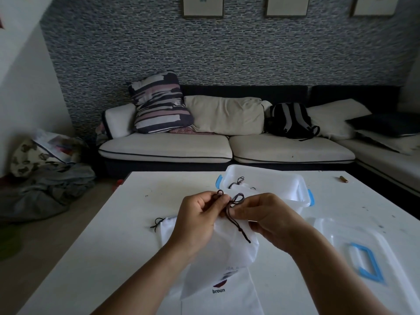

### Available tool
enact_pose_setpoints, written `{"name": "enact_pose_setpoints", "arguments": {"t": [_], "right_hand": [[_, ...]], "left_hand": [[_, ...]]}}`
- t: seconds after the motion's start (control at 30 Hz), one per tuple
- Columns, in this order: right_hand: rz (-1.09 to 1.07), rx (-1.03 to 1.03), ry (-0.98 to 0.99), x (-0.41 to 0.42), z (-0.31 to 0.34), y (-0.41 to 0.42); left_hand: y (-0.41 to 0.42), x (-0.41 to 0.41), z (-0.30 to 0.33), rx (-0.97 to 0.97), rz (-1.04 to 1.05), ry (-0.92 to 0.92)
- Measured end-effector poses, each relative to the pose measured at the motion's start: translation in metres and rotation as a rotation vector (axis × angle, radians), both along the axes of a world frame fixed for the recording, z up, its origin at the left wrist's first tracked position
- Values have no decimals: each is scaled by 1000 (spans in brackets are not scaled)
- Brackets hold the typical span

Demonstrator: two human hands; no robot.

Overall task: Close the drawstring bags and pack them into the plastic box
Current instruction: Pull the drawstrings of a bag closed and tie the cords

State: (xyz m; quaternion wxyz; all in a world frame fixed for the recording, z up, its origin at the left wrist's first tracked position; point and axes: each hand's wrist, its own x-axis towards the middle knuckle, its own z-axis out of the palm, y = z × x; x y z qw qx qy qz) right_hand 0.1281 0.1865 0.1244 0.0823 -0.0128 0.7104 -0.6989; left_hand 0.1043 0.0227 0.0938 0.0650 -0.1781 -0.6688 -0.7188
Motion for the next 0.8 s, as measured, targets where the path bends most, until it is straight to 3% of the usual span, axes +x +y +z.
{"name": "enact_pose_setpoints", "arguments": {"t": [0.23,0.47,0.63,0.8], "right_hand": [[-42,-120,0,-5,-6,-2],[112,-379,-97,-2,-3,-4],[213,-330,-162,1,1,-1],[269,-389,-137,1,0,-1]], "left_hand": [[-2,-1,0,-41,34,40],[-10,-2,9,-136,10,130],[-14,3,14,-270,77,251],[-15,7,17,-276,74,297]]}}
